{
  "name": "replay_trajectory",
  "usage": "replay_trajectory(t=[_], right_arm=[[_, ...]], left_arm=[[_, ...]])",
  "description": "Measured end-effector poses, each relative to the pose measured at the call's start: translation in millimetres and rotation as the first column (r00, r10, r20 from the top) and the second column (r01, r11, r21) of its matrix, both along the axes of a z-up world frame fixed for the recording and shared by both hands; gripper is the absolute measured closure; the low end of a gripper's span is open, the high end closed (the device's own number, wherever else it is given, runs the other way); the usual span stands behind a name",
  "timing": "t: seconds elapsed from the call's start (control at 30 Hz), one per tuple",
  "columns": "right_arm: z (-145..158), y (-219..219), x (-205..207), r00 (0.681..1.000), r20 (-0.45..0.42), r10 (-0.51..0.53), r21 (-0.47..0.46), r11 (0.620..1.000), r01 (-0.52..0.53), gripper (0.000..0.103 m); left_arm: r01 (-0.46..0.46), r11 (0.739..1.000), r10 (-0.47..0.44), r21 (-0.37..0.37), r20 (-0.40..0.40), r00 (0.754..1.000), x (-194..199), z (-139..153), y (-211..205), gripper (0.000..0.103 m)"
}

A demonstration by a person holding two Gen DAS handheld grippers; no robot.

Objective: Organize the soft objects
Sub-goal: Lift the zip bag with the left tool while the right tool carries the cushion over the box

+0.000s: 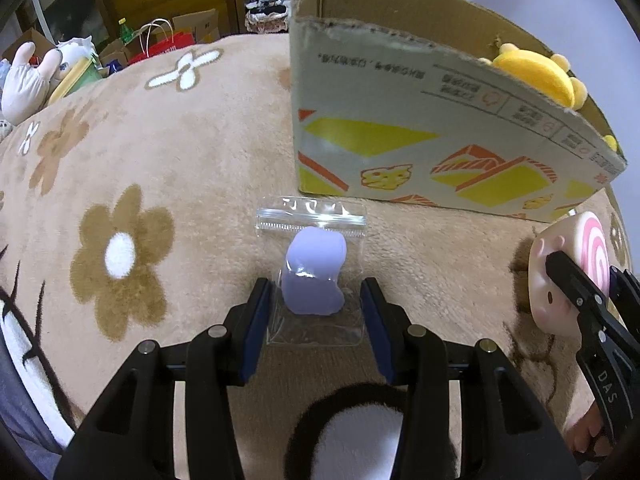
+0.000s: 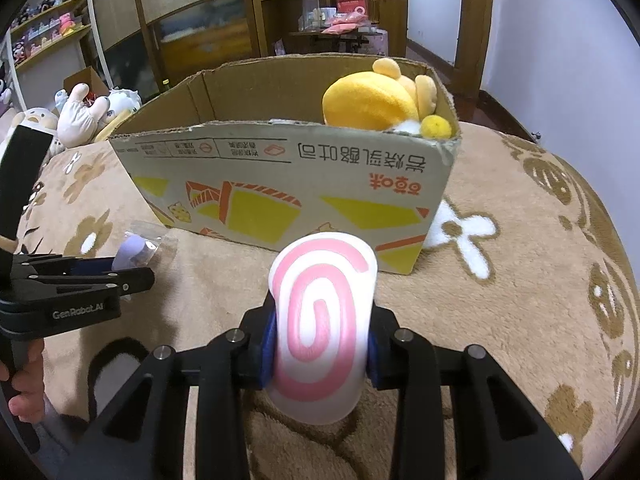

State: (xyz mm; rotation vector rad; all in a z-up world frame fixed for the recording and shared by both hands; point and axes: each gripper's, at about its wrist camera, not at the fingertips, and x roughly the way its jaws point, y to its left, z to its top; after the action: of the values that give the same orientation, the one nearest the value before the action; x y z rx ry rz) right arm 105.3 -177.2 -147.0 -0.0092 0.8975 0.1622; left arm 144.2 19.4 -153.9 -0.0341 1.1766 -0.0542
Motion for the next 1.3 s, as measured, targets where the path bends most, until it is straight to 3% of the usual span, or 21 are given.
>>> replay_trajectory(t=[0.37, 0.6, 1.07, 1.3], right_arm=[[20, -7, -17, 0.996, 0.076, -0.045, -0.006, 0.999, 0.045, 0.068], [38, -4, -29, 0.988, 0.145, -0.049, -0.023, 0.998, 0.053, 0.069], [87, -16, -40, 0.95, 0.301, -0.084, 0.033, 0.996, 0.078, 0.069], [114, -13, -34, 0.927, 0.368, -0.067, 0.043, 0.998, 0.055, 0.069]], left_arm=[[-0.01, 1.0, 0.009, 0.014, 0.066, 0.998, -26, 27, -2, 0.059], [-0.048, 0.999, 0.046, 0.008, 0.161, 0.986, -42, 55, 2, 0.059], [-0.056, 0.998, 0.041, 0.025, 0.417, 0.908, -56, 118, 3, 0.059], [-0.046, 0.997, 0.004, 0.067, 0.527, 0.85, -55, 142, -3, 0.059]])
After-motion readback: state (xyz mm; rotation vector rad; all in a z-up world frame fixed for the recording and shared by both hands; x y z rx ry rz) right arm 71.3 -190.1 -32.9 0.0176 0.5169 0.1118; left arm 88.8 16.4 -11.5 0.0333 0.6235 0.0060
